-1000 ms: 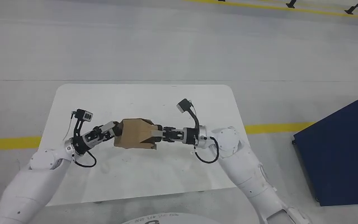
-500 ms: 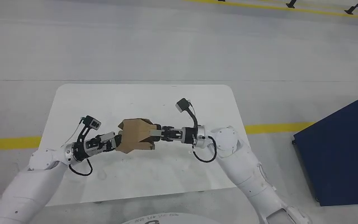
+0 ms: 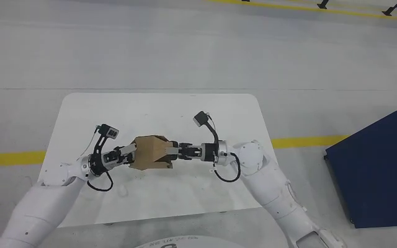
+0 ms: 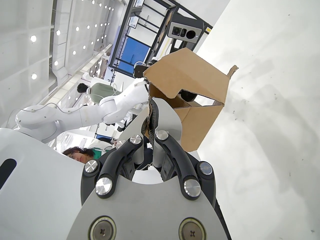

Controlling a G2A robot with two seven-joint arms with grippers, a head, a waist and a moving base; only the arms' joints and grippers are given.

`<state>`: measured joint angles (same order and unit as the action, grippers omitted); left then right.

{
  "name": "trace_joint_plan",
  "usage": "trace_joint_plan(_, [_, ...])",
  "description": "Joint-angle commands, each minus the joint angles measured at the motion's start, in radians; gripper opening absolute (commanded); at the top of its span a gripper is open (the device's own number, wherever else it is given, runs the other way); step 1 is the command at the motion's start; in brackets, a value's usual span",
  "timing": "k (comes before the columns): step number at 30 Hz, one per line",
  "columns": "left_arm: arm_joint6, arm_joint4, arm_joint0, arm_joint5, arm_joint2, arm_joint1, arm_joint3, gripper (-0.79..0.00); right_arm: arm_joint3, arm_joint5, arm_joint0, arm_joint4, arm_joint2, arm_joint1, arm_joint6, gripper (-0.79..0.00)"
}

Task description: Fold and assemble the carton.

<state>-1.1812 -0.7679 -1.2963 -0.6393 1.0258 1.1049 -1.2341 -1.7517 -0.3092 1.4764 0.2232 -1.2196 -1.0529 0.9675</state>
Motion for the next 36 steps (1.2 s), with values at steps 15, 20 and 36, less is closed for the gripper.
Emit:
trace_joint_plan(15, [0.023,0.033,-0.019,-0.023,0.011,-0.007,-0.027,-0.785,0.003,0.011,-0.01,0.008,0.011,0.005,0.007,-0.785])
trace_joint_plan(20, [-0.008,-0.022,-0.002,0.009,0.008,-0.005,-0.015,-0.785,0.002,0.001,-0.012,0.025,0.015,0.007,0.03,0.0])
trace_joint_plan(36, [-0.355,-0.549,0.155,0.597,-0.005,-0.003,0.126,-0.785,-0.002,-0.17,0.041,0.208,-0.052,0.023,0.176,0.0])
